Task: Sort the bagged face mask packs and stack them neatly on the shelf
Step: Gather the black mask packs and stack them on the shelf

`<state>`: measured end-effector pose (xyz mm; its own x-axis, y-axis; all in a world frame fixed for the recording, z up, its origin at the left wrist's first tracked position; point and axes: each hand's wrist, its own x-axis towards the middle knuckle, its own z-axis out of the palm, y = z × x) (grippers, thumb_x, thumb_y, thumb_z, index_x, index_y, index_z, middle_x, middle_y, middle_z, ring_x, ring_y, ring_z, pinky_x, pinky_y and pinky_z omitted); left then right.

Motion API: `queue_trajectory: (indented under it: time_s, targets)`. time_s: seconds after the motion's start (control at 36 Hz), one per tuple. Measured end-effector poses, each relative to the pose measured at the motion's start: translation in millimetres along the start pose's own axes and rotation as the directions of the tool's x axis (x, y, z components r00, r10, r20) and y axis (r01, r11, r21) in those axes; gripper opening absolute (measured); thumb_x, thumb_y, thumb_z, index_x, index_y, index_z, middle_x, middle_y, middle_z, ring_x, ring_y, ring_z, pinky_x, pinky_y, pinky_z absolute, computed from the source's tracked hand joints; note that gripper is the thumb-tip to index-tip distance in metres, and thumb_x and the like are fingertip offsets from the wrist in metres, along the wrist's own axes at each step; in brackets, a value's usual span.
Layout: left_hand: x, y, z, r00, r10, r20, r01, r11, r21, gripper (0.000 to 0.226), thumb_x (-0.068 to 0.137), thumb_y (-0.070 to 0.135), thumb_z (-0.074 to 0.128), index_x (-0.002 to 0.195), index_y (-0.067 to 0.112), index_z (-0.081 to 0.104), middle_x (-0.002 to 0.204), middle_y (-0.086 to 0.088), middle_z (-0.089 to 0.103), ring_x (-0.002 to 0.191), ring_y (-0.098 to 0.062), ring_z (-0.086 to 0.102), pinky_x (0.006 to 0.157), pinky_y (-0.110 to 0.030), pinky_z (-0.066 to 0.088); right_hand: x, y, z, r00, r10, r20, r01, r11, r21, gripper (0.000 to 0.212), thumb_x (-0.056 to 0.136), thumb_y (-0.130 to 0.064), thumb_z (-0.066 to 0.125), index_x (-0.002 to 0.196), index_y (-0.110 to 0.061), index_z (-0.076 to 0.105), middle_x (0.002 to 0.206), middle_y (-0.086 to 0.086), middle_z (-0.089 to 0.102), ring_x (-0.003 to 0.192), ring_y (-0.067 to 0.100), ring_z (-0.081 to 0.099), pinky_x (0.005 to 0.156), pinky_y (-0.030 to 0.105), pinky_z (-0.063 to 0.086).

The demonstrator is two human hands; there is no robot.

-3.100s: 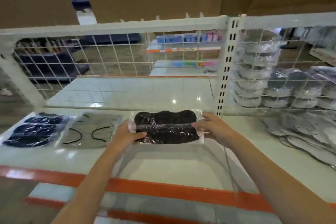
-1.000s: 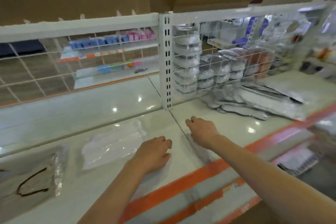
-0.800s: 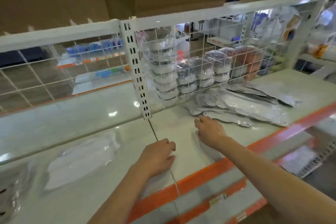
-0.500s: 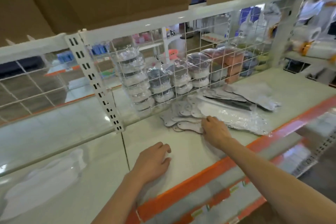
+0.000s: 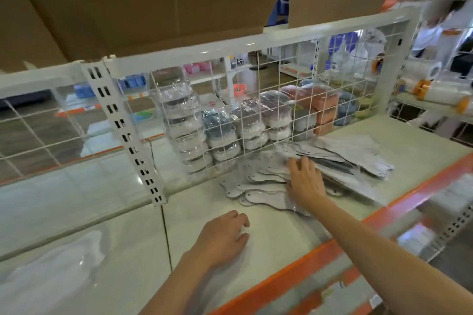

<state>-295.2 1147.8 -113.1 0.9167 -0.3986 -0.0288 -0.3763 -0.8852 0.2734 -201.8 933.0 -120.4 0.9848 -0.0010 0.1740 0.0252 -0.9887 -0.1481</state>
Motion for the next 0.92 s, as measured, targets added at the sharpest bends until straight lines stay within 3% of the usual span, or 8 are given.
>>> queue_trajectory:
  time_s: [0.31,0.44,0.53,0.61,0.67,0.75,0.83,0.92]
  targets:
    - [-12.1,-17.6,-6.0,0.973,-0.219,-0.065,0.215,0.974,-0.070,0.027,0.095,0.033,0.045,0.119,0.024,0.053,0.109,0.006,0.055,0.100,-0.013,0.054,0.086,-0.026,0.042,26.3,3.6,10.3,0.979,-0.053,0.195,0.069,0.995,-0.074,0.046,0.095,-0.022,0.045,0.139,-0.017,0.034,0.142,0.006,0.040,0.131,0.027,0.037,0.103,0.040,0.036]
    - [-1.7,-13.1,-2.1,0.959,-0.278,-0.055,0.268,0.952,-0.151,0.025,0.094,0.032,0.049,0.116,0.022,0.056,0.108,0.004,0.058,0.090,-0.011,0.052,0.081,-0.022,0.040,21.9,-3.7,4.8,0.934,-0.242,0.262,0.262,0.964,-0.044,0.023,0.092,-0.031,0.053,0.111,-0.017,0.052,0.121,0.006,0.054,0.113,0.025,0.051,0.090,0.033,0.042]
    - [5.9,-8.7,5.5,0.913,-0.391,-0.116,0.336,0.883,-0.329,0.030,0.091,0.042,0.056,0.115,0.023,0.057,0.106,0.007,0.058,0.085,-0.006,0.052,0.076,-0.019,0.044,11.9,-17.5,-13.0,0.814,-0.417,0.405,0.312,0.901,0.301,0.032,0.091,-0.041,0.057,0.069,-0.021,0.044,0.074,-0.003,0.052,0.077,0.018,0.050,0.060,0.023,0.033]
    - [9.8,1.1,2.9,0.833,-0.542,-0.110,0.346,0.666,-0.660,0.061,0.076,0.061,0.063,0.121,0.022,0.053,0.115,0.010,0.056,0.101,-0.009,0.057,0.083,-0.019,0.047,-1.3,-34.6,-32.5,0.725,-0.522,0.448,-0.066,0.596,0.800,0.031,0.091,-0.031,0.059,0.063,-0.018,0.055,0.059,-0.007,0.054,0.062,0.012,0.051,0.059,0.019,0.038]
    - [8.9,6.9,-2.2,0.844,-0.536,-0.006,0.235,0.380,-0.894,0.081,0.062,0.072,0.065,0.122,0.019,0.056,0.120,0.006,0.062,0.109,-0.013,0.060,0.098,-0.033,0.047,-2.7,-40.6,-37.5,0.701,-0.547,0.458,-0.264,0.397,0.879,0.021,0.090,-0.028,0.060,0.082,-0.010,0.067,0.076,0.004,0.069,0.074,0.019,0.062,0.072,0.024,0.049]
    - [6.0,12.7,-5.6,0.862,-0.501,0.077,0.059,-0.051,-0.997,0.058,0.075,0.042,0.067,0.124,0.012,0.057,0.116,-0.006,0.068,0.109,-0.022,0.063,0.097,-0.037,0.047,-2.4,-46.1,-40.8,0.698,-0.559,0.448,-0.290,0.351,0.890,0.018,0.091,-0.022,0.059,0.084,-0.007,0.066,0.070,-0.003,0.070,0.068,0.007,0.065,0.063,0.014,0.047]
    - [6.2,16.8,-4.3,0.851,-0.519,0.080,-0.002,-0.155,-0.988,0.036,0.082,0.020,0.064,0.116,0.008,0.062,0.112,-0.011,0.069,0.107,-0.026,0.064,0.089,-0.038,0.050,-0.1,-49.1,-42.0,0.739,-0.543,0.398,-0.245,0.334,0.910,0.018,0.091,-0.013,0.059,0.073,-0.012,0.060,0.048,-0.012,0.060,0.044,-0.005,0.054,0.045,0.006,0.038]
    - [7.4,16.0,-3.2,0.793,-0.606,0.071,-0.029,-0.155,-0.988,0.020,0.089,0.010,0.058,0.108,0.005,0.065,0.103,-0.012,0.072,0.096,-0.023,0.069,0.072,-0.028,0.055,2.7,-51.5,-39.1,0.768,-0.512,0.386,-0.214,0.363,0.907,0.017,0.086,-0.018,0.066,0.072,-0.017,0.058,0.059,-0.012,0.063,0.058,0.000,0.059,0.050,0.008,0.041]
